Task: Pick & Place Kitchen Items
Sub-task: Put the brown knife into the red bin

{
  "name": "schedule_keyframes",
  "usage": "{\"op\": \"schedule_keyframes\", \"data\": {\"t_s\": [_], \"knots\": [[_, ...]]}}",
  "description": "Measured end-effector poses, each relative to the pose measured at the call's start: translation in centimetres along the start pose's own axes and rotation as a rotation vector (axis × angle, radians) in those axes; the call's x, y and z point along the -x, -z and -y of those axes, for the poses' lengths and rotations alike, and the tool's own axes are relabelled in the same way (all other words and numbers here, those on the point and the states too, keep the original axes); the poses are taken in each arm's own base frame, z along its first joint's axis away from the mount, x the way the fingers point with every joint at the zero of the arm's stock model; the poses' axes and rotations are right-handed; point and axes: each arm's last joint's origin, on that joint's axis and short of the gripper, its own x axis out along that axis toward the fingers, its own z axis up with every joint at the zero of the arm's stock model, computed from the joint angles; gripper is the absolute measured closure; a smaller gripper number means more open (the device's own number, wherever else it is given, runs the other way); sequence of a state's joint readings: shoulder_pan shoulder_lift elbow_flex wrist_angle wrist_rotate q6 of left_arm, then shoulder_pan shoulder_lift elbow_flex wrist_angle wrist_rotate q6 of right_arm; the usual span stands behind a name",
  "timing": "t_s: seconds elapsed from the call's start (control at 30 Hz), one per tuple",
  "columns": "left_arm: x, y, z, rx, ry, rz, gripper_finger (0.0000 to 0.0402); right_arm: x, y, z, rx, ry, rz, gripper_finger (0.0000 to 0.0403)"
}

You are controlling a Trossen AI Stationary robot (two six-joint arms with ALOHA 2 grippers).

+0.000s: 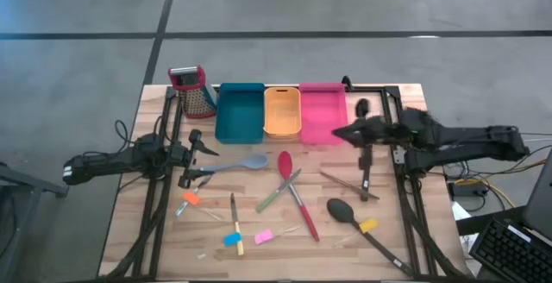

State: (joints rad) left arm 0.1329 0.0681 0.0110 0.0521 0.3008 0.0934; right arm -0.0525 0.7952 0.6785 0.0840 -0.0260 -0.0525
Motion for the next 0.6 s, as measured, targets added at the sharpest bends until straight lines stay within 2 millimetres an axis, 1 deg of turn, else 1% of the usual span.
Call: {"op": "schedule_keyframes", "data": {"t_s": [0.07, 0.17, 0.3, 0.37, 0.47, 0.53, 0.6], "knots": [[0.0, 0.0, 0.0, 0.000, 0.000, 0.000, 0.0124, -1.4, -0.5, 0.0, -0.039, 0.004, -0.182, 0.0394], [0.0, 0.0, 0.0, 0.000, 0.000, 0.000, 0.0124, -2.9, 0.0, -0.2, -0.066, 0.117, -0.465, 0.0394], [0.0, 0.0, 0.0, 0.000, 0.000, 0.000, 0.0124, -3.6, 0.9, -1.0, -0.057, 0.275, -0.790, 0.0394], [0.0, 0.0, 0.0, 0.000, 0.000, 0.000, 0.0124, -3.6, 1.3, -2.0, -0.064, 0.294, -0.889, 0.0394], [0.0, 0.0, 0.0, 0.000, 0.000, 0.000, 0.0124, -3.4, 2.1, -4.0, -0.067, 0.283, -1.012, 0.0394], [0.0, 0.0, 0.0, 0.000, 0.000, 0.000, 0.0124, -3.0, 2.5, -5.4, -0.054, 0.268, -1.063, 0.0394], [0.0, 0.0, 0.0, 0.000, 0.000, 0.000, 0.0124, -2.7, 3.0, -6.6, -0.034, 0.265, -1.076, 0.0394]]}}
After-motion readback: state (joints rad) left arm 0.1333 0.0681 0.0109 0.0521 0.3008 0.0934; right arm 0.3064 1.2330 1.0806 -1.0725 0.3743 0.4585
